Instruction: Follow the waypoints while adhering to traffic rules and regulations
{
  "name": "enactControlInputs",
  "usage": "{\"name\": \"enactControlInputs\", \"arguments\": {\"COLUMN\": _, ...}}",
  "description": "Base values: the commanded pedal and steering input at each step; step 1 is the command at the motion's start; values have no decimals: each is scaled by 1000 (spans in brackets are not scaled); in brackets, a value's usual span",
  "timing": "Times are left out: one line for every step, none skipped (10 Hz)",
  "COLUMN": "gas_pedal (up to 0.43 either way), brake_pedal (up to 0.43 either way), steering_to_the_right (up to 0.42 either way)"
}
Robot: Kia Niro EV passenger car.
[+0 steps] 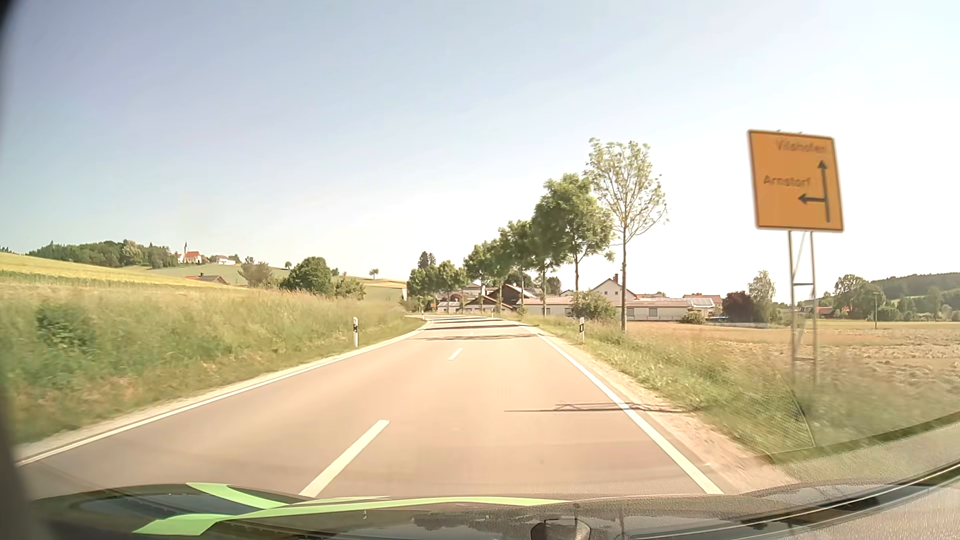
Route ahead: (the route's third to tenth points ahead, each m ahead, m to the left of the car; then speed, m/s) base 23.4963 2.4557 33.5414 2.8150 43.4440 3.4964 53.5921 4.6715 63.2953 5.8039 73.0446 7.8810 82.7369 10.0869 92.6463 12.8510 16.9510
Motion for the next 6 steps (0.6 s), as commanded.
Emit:
{"name": "enactControlInputs", "arguments": {"gas_pedal": 169, "brake_pedal": 0, "steering_to_the_right": -13}}
{"name": "enactControlInputs", "arguments": {"gas_pedal": 169, "brake_pedal": 0, "steering_to_the_right": -13}}
{"name": "enactControlInputs", "arguments": {"gas_pedal": 169, "brake_pedal": 0, "steering_to_the_right": -13}}
{"name": "enactControlInputs", "arguments": {"gas_pedal": 169, "brake_pedal": 0, "steering_to_the_right": -12}}
{"name": "enactControlInputs", "arguments": {"gas_pedal": 169, "brake_pedal": 0, "steering_to_the_right": -12}}
{"name": "enactControlInputs", "arguments": {"gas_pedal": 169, "brake_pedal": 0, "steering_to_the_right": -12}}
